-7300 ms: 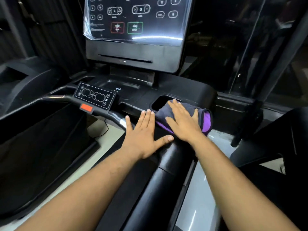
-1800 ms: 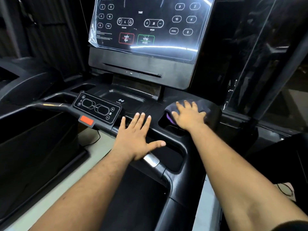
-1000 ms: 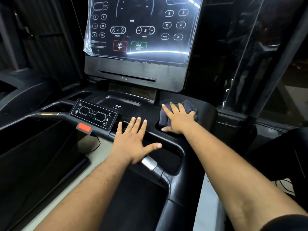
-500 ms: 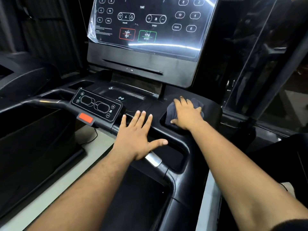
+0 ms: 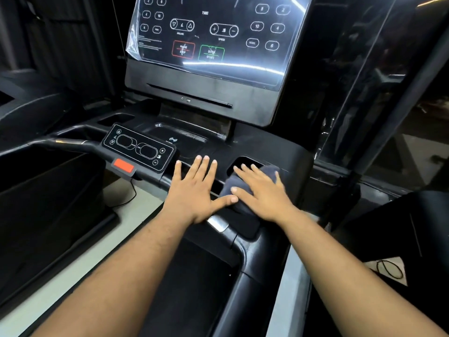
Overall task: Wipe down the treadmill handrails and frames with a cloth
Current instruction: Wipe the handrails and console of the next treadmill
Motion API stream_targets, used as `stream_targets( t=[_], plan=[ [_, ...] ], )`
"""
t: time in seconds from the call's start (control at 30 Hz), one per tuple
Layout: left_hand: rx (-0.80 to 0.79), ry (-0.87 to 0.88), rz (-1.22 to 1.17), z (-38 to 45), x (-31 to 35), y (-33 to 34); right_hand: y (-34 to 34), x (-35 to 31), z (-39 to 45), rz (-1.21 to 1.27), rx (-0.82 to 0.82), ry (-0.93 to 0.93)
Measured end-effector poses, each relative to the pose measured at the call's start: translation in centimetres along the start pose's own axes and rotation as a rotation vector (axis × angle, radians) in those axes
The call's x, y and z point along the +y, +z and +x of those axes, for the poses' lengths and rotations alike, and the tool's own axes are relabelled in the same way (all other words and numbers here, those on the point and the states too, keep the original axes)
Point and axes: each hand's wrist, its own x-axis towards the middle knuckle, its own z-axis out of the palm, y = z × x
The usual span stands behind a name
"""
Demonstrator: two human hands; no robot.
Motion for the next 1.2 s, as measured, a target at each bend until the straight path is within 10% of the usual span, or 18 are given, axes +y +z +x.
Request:
stream_targets(
  t=[0.2, 0.5, 0.87, 1.07, 1.2],
  plan=[
    [0.028, 0.001, -0.023, -0.1, -0.3, 0.1, 0.8, -2.2, 5.0, -0.205, 0.236, 0.213],
    [-0.001, -0.008, -0.008, 0.0, -0.2, -0.2, -2.2, 0.0, 5.4, -0.221, -0.382, 0.162],
    [-0.018, 0.000, 0.012, 0.0, -0.2, -0.2, -0.8, -0.5, 2.9, -0.266, -0.206, 0.048],
    [-0.027, -0.003, 0.027, 0.4, -0.1, 0.0, 0.3, -3.5, 6.0, -0.107, -0.276, 0.309],
    [0.000, 0.016, 0.009, 0.0, -0.3, -0.2, 0.8, -2.5, 2.9, -0.136, -0.174, -0.023]
  ],
)
